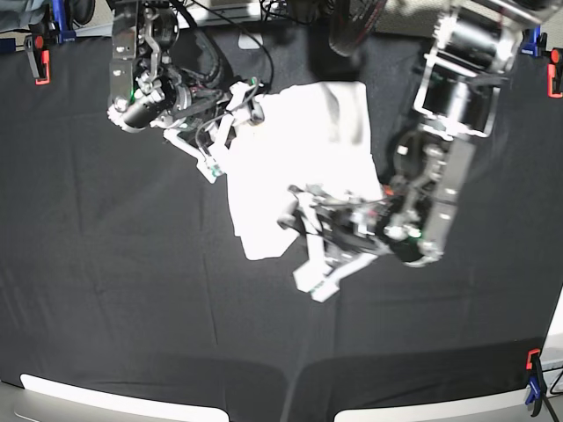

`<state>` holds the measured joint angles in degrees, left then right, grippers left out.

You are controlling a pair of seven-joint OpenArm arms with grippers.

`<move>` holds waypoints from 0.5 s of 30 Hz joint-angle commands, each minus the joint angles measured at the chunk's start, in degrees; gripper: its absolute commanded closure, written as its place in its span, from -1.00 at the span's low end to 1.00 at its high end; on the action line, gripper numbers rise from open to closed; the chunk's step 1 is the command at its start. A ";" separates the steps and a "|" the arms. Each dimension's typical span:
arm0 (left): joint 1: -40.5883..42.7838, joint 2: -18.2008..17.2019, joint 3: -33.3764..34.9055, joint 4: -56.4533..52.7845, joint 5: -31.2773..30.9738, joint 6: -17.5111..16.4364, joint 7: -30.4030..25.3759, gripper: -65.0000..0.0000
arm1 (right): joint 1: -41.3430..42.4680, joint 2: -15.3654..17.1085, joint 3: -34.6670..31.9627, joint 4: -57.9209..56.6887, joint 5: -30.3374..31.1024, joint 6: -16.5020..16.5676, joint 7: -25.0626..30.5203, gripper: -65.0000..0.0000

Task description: Layout the t-shirt on the table in an organized manner, then fold the t-shirt properly

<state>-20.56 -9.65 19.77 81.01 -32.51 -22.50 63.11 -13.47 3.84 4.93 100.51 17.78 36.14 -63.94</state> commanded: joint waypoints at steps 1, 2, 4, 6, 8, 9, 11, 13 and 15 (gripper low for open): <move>-1.27 0.09 -0.22 2.64 -2.05 0.02 -0.96 0.19 | 0.15 0.61 0.52 0.55 -1.51 -0.13 -0.52 0.13; -0.90 -0.44 -0.22 4.15 -3.78 0.00 -0.96 0.19 | 0.15 0.63 0.90 0.66 -1.33 -0.11 -0.52 0.13; 0.24 -1.79 -0.20 7.65 -7.82 -0.07 -1.01 0.19 | 0.15 0.61 1.95 1.64 -1.31 -0.11 -0.52 0.13; 1.92 -3.19 -0.22 11.37 -10.71 -0.63 -1.22 0.19 | 0.15 0.61 3.37 3.89 -1.25 -0.11 -0.35 0.13; 4.26 -4.70 -0.22 14.88 -11.04 -2.86 -1.51 0.19 | 0.13 0.63 5.46 7.21 -0.83 -0.09 -0.39 0.13; 5.51 -5.64 -0.22 16.48 -11.06 -3.26 -1.97 0.19 | 0.13 0.66 6.73 9.09 -0.72 -0.09 -0.50 0.13; 8.11 -8.02 -0.22 19.67 -11.02 -3.23 -3.87 0.19 | 0.02 0.92 9.66 12.61 0.44 -0.11 -0.50 0.13; 11.04 -10.84 -0.24 23.12 -8.85 -3.21 -6.95 0.20 | -0.35 1.14 13.07 15.54 3.56 -0.11 -0.50 0.13; 14.82 -13.94 -1.22 27.28 -5.46 -0.42 -12.13 0.22 | -1.66 1.62 16.11 17.68 7.52 -0.09 -0.52 0.13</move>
<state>-4.80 -23.44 19.00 107.39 -37.45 -22.44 51.94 -15.20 5.08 20.97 117.19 24.45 35.92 -65.06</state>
